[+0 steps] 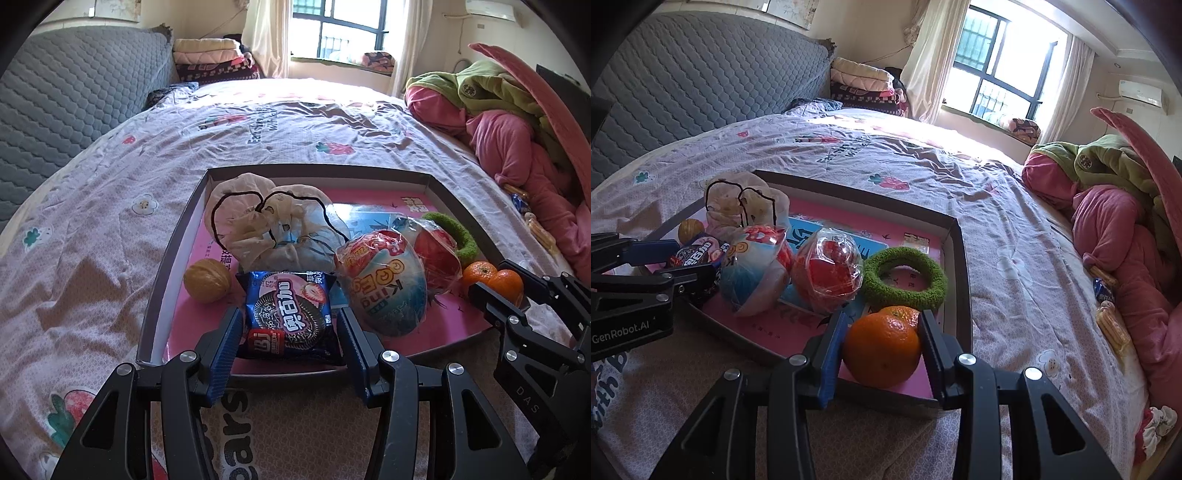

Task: Organize objects
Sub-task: 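Lower the snack pack with the left gripper while the right lowers the orange into the tray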

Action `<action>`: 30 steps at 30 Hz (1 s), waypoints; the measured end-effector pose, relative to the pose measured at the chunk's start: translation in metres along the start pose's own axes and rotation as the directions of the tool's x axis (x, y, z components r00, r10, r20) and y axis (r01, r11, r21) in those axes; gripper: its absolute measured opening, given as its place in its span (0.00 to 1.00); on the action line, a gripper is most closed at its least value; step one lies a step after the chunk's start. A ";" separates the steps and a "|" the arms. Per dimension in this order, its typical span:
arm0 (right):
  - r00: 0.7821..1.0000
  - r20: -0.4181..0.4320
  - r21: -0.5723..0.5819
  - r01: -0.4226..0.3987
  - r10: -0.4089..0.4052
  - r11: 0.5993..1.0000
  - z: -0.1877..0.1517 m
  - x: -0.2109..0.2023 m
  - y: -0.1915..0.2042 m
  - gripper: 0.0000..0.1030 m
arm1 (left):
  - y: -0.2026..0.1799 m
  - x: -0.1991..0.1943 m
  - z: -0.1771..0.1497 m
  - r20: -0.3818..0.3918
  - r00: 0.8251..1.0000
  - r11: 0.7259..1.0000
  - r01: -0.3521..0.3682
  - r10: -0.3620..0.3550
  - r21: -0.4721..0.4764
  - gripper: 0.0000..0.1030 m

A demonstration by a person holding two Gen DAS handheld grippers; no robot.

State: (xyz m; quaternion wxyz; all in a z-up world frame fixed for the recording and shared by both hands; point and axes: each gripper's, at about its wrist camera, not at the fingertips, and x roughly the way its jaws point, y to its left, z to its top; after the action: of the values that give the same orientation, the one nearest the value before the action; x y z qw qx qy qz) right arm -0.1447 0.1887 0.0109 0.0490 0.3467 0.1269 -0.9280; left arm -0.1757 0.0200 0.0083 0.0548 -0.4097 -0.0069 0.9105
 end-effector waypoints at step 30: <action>0.998 0.063 0.030 -0.030 0.028 0.999 0.009 -0.008 0.005 0.39 | 0.010 -0.004 0.000 0.005 1.000 0.999 0.011 -0.011 -0.030 0.53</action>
State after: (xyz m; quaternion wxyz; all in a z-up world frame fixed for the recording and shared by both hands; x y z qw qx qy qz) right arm -0.1433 0.1817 0.0214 0.0608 0.3199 0.1058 -0.9396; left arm -0.1742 0.0101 0.0103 0.0536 -0.4082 -0.0232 0.9110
